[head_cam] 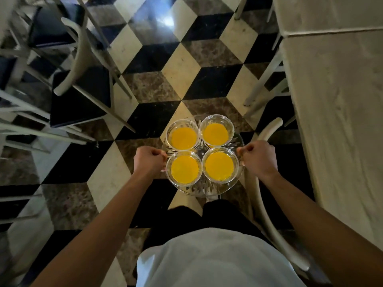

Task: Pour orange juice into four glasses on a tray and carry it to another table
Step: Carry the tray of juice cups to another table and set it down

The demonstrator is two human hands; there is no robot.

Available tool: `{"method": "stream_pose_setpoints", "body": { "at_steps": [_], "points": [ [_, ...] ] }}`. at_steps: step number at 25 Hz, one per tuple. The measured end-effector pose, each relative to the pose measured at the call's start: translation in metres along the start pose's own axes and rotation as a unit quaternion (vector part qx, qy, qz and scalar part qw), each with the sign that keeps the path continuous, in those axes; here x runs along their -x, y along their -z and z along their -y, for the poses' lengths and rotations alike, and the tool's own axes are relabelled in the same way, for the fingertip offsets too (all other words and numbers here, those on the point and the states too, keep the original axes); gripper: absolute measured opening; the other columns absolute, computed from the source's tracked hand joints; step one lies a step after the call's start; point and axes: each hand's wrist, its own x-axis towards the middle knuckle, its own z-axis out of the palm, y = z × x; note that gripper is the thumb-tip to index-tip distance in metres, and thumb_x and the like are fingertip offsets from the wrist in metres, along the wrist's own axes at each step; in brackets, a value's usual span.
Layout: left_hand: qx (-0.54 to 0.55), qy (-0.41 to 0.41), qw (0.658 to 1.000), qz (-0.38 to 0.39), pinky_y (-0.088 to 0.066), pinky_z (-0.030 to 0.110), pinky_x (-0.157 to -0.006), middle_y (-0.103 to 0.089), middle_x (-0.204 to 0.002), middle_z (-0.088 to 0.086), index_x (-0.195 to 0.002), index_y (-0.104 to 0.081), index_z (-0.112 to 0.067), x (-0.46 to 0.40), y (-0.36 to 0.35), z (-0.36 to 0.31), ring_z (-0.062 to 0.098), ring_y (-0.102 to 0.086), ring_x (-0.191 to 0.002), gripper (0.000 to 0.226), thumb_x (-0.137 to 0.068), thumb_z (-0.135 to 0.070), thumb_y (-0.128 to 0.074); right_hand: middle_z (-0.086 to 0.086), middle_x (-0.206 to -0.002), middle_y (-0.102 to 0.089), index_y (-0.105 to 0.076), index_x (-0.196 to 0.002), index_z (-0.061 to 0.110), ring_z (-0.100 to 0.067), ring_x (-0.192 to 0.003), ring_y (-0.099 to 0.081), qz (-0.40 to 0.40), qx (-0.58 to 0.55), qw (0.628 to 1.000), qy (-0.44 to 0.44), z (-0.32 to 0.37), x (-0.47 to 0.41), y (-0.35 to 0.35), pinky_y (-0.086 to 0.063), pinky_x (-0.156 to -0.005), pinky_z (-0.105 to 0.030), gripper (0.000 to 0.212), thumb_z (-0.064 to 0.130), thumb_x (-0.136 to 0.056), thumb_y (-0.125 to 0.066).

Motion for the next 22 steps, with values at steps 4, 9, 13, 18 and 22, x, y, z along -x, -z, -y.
{"method": "stream_pose_setpoints", "body": {
  "at_steps": [4, 9, 13, 18, 22],
  "points": [
    [-0.001, -0.008, 1.0, 0.001, -0.058, 0.02, -0.047, -0.073, -0.071, 0.01, -0.076, -0.076, -0.007, -0.042, -0.002, -0.052, 0.003, -0.066, -0.045, 0.021, -0.095, 0.002, -0.071, -0.003, -0.067, -0.072, -0.077, -0.078, 0.011, -0.02, -0.066, -0.07, -0.005, 0.005, 1.0, 0.012, 0.03, -0.055, 0.012, -0.062, -0.066, -0.039, 0.025, 0.031, -0.093, -0.071],
    [-0.019, -0.022, 1.0, 0.011, -0.047, 0.014, -0.044, -0.075, -0.077, 0.008, -0.085, -0.081, -0.005, -0.107, -0.002, -0.104, 0.009, -0.069, -0.064, 0.014, -0.096, -0.004, -0.073, -0.001, -0.07, -0.073, -0.077, -0.078, 0.013, -0.019, -0.072, -0.071, -0.008, 0.011, 1.0, -0.007, 0.068, -0.124, 0.016, -0.059, -0.068, -0.034, 0.024, 0.032, -0.092, -0.072],
    [-0.021, -0.035, 0.999, 0.032, -0.061, 0.027, -0.058, -0.078, -0.071, 0.008, -0.075, -0.08, -0.009, -0.176, -0.001, -0.152, 0.007, -0.073, -0.059, 0.02, -0.094, -0.004, -0.073, -0.004, -0.072, -0.074, -0.078, -0.082, 0.01, -0.019, -0.071, -0.071, -0.023, -0.006, 1.0, -0.017, 0.105, -0.185, 0.014, -0.057, -0.063, -0.029, 0.024, 0.031, -0.092, -0.073],
    [-0.009, -0.02, 0.997, 0.07, -0.068, 0.052, -0.081, -0.079, -0.07, 0.006, -0.067, -0.08, -0.014, -0.259, 0.008, -0.21, 0.027, -0.08, -0.079, 0.027, -0.091, -0.004, -0.072, -0.004, -0.066, -0.07, -0.075, -0.075, 0.009, -0.017, -0.064, -0.066, -0.037, -0.019, 0.998, -0.051, 0.154, -0.251, 0.012, -0.041, -0.051, -0.021, 0.027, 0.03, -0.092, -0.073],
    [0.002, -0.043, 0.995, 0.086, -0.068, 0.059, -0.077, -0.079, -0.078, 0.019, -0.068, -0.079, -0.008, -0.31, 0.017, -0.26, 0.039, -0.08, -0.08, 0.031, -0.092, 0.005, -0.065, -0.003, -0.063, -0.067, -0.072, -0.068, 0.011, -0.017, -0.061, -0.064, -0.044, -0.037, 0.996, -0.074, 0.19, -0.304, 0.009, -0.037, -0.05, -0.022, 0.031, 0.032, -0.091, -0.073]
  ]
}}
